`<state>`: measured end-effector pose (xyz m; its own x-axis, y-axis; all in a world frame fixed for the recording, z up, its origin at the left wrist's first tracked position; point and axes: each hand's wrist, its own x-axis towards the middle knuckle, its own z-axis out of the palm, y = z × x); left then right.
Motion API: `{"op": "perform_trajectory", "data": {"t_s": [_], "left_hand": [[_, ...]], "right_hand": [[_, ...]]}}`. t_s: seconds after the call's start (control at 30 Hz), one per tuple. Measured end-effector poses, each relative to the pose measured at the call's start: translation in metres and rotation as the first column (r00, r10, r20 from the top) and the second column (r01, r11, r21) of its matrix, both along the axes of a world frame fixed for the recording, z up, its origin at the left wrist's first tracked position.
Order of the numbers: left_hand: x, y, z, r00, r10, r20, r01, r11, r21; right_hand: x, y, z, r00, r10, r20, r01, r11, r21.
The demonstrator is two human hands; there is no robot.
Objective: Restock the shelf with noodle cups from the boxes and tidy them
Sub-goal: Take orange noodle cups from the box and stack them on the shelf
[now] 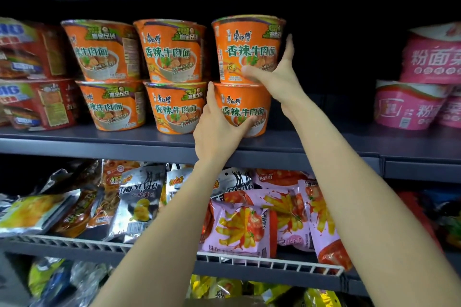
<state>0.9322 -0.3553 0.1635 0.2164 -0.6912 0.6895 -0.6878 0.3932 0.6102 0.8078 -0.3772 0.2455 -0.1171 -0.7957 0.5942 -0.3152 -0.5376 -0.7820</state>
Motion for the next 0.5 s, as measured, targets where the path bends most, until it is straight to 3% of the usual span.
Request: {"op": "perform_trajectory", "data": {"t_s": [0.23, 0.5], "left_hand": [[-0.001, 0.002, -0.002, 0.999, 0.052, -0.004, -0.052, 0.999, -0.017], [-0.002, 0.000, -0.006, 0.992, 0.121, 0.038, -0.118, 0.990, -0.081]], "right_hand": [[0.017, -0.007, -0.010, 0.977, -0.193, -0.089, 0.181, 0.976, -0.122], [0.004, -0.002, -0.040, 0.997, -0.033, -0.071, 0.019, 0.983, -0.182]]}}
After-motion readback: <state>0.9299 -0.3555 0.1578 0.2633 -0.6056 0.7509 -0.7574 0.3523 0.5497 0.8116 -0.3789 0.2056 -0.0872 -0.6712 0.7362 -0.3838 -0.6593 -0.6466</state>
